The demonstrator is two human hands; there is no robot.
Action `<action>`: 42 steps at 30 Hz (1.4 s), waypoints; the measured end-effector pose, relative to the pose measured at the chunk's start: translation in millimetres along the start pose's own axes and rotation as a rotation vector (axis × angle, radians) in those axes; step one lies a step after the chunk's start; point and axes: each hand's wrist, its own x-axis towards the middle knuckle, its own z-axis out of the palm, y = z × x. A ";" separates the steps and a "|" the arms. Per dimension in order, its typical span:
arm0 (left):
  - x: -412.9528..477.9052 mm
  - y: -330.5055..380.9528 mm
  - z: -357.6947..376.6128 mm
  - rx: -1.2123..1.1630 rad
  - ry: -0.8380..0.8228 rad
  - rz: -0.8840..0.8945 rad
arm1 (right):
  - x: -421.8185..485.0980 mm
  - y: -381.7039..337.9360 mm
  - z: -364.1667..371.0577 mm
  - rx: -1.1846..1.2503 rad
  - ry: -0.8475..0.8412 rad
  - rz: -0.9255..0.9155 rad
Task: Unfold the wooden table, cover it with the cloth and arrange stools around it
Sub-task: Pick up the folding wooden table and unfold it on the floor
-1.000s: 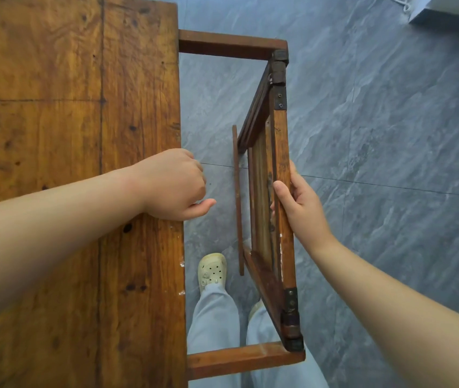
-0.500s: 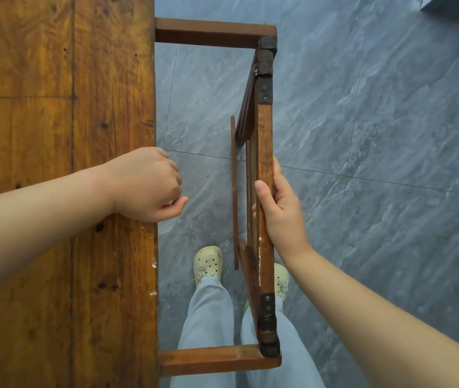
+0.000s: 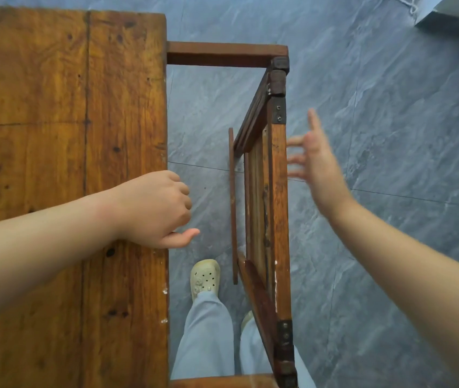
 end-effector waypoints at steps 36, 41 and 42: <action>-5.3 -5.3 14.4 -0.095 -0.032 0.044 | -19.0 2.6 33.5 0.303 -0.085 0.198; 6.6 1.0 17.8 -0.089 -0.032 0.030 | -21.1 6.0 33.9 0.279 0.000 0.146; 11.1 2.9 20.1 -0.087 -0.021 0.024 | -21.0 6.8 32.2 0.276 0.017 0.141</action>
